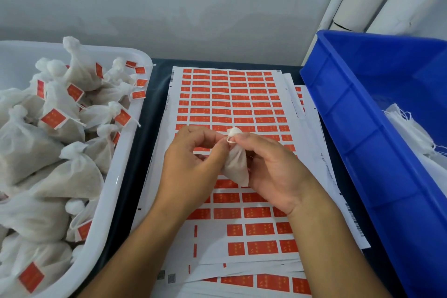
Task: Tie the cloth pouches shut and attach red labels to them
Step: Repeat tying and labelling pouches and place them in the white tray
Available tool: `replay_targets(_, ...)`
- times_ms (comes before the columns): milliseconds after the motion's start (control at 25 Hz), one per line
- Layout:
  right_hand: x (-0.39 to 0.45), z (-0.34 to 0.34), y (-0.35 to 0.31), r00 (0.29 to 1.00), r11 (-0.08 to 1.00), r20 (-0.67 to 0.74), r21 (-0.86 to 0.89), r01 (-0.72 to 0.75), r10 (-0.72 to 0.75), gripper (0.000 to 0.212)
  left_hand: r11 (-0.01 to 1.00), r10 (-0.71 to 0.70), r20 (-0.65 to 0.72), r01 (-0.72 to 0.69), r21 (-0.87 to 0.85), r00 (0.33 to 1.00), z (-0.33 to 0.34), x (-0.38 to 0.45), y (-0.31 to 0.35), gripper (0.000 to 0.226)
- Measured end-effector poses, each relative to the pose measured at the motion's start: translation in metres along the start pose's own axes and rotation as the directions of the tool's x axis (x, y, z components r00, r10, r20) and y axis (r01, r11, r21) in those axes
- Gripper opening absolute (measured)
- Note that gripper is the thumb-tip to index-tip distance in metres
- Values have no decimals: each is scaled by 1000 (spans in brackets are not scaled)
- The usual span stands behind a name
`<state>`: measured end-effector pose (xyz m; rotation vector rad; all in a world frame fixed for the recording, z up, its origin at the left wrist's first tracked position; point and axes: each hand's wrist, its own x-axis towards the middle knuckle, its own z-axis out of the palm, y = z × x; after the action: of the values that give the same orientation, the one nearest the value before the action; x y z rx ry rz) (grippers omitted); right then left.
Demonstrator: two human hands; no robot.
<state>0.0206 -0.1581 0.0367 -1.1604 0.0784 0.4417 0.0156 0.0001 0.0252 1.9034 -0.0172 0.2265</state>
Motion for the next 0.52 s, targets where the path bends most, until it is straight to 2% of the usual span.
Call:
replay_targets(160,2,2,1,999,999,-42,-35,0,-1,39,999,25,-73,-22,48,997,0,0,-1,14)
replay_targets(280,4,2,3,998,997,-64,-71,14,-18,40,998,4,-40,-1,68,999,0,0,-1,16)
replay_targets(400,4,1,3,995,991,-94,-133,30,-43,36,997,-71,4,71,-22,997,0,-1,-1,17)
replay_targets(520,2,3,3,986,957,-127,-282,64,-103,36,987,-121,17,122,-104,993,0,-1,5,21)
